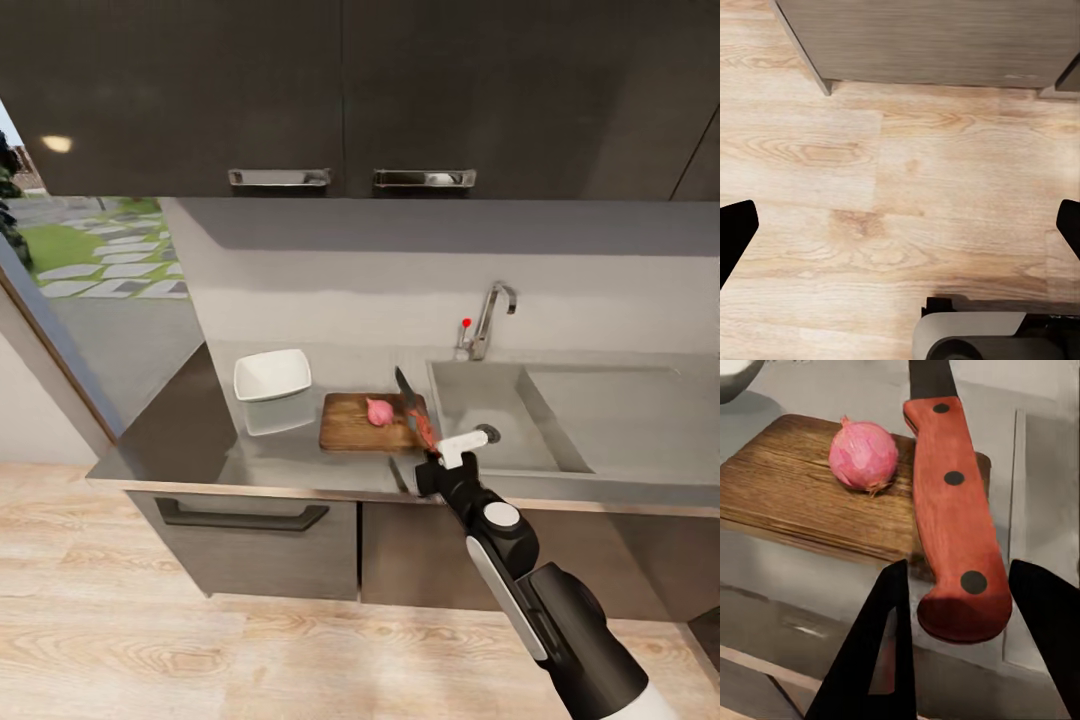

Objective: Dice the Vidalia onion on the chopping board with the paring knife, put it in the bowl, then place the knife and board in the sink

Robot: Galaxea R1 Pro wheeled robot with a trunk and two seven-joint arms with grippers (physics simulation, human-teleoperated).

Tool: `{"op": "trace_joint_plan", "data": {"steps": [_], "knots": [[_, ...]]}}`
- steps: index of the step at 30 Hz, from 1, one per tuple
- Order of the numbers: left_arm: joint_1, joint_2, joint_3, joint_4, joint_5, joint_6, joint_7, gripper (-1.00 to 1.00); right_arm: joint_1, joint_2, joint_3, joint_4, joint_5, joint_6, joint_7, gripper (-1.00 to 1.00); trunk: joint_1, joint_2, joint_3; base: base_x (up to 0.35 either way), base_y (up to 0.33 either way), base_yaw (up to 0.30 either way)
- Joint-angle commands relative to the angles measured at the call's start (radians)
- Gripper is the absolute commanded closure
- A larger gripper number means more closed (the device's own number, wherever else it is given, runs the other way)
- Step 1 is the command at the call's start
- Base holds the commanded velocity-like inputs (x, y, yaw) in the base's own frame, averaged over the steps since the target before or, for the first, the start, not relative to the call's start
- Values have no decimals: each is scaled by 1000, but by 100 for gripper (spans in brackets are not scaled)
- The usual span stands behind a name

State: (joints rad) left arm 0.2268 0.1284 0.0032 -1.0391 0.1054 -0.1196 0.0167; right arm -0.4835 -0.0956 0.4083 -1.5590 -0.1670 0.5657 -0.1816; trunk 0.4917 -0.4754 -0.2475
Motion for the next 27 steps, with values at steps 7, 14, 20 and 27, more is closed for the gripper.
{"op": "trace_joint_plan", "data": {"steps": [7,14,20,27], "knots": [[0,0,-2,0,11,-2,2,-100,-1,1,15,-21,33,6,-157,100,1,-2,-1,0,-9,0],[0,0,-2,1,11,-2,2,-100,-1,20,193,-21,190,14,-397,100,1,-2,-1,0,0,0],[0,0,-2,1,11,-2,2,-100,-1,30,346,-21,205,75,-563,100,1,-2,-1,0,0,0],[0,0,-2,1,11,-2,2,-100,-1,32,440,-20,204,158,-639,100,1,-2,-1,0,0,0]]}}
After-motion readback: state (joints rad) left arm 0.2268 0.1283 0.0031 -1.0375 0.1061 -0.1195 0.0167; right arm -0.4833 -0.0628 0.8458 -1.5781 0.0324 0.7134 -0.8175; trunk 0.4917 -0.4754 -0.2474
